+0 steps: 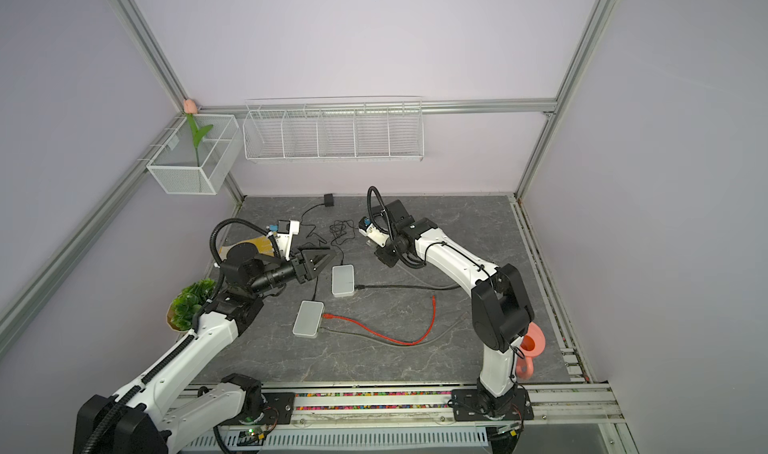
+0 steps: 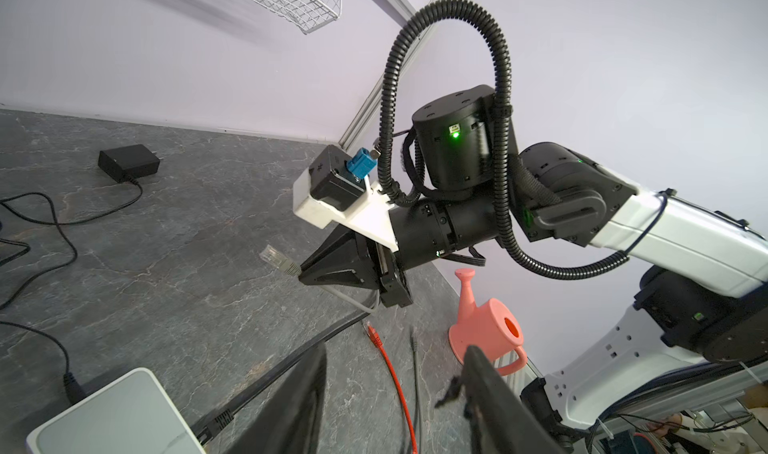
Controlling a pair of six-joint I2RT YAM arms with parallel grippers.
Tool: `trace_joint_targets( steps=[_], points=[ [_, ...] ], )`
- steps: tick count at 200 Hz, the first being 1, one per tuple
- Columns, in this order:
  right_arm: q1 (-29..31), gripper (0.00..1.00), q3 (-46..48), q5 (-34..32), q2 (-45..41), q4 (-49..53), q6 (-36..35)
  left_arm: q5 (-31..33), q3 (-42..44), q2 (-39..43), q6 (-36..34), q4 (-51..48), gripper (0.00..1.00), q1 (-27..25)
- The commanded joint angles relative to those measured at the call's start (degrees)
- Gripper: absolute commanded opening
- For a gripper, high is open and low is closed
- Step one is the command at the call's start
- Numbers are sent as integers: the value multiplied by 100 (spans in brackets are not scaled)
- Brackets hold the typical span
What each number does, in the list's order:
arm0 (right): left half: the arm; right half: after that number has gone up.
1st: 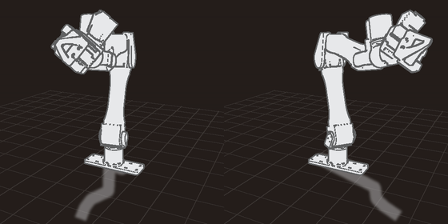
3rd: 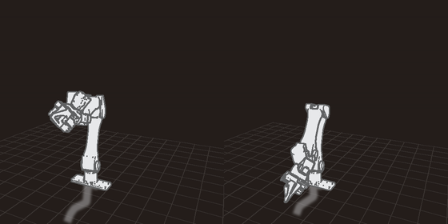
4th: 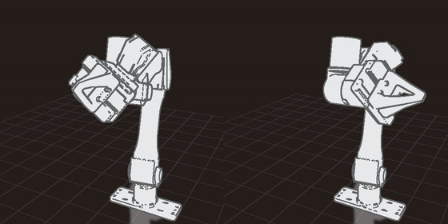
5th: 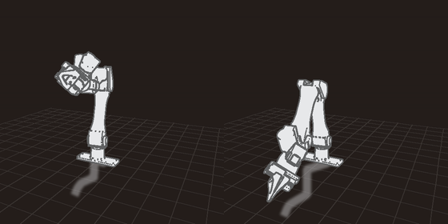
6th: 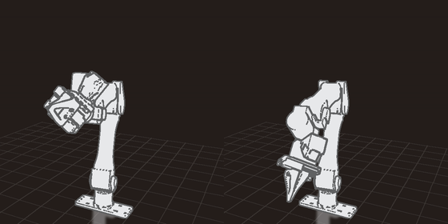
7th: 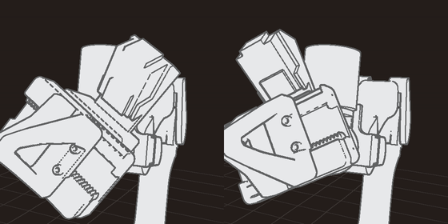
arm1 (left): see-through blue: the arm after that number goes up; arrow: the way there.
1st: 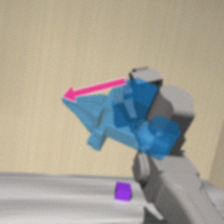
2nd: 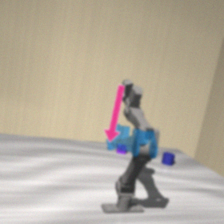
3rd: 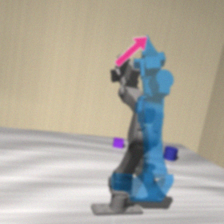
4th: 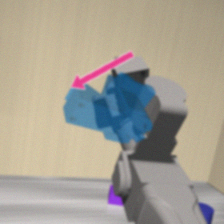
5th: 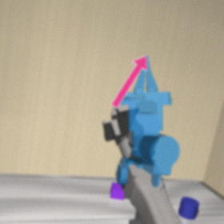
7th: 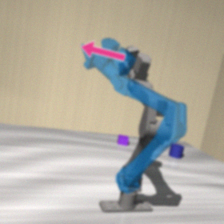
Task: Insert the plug into the switch port
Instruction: 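Lift the grey plug with the right gripper and carry it toward the switch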
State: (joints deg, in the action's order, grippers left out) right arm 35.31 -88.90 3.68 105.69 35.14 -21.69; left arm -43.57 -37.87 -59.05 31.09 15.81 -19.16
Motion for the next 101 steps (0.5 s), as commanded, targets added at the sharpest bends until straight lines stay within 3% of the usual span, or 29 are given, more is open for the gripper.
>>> trace_joint_targets(
  steps=[1,10,20,35,57,63,78,101],
  points=[
    [-157,17,-202,-99,208,-191,-23,-43,30,91,21,48,53,-25],
    [-203,18,-379,-130,437,-83,-29,-5,74,163,-1,0,53,-24],
    [-275,7,-601,66,667,96,-43,41,119,236,-37,-66,53,-26],
    [-356,7,-701,564,794,100,46,120,182,334,-89,-174,53,-26],
    [-332,7,-593,672,761,-22,77,408,251,498,-241,-491,54,-27],
    [-323,12,-578,693,768,-25,72,472,270,534,-257,-544,54,-25],
    [-292,34,-691,852,910,194,-9,609,304,577,-295,-669,54,-27],
    [-56,40,-971,725,1344,620,-232,775,330,580,-349,-876,54,-18]
  ],
)
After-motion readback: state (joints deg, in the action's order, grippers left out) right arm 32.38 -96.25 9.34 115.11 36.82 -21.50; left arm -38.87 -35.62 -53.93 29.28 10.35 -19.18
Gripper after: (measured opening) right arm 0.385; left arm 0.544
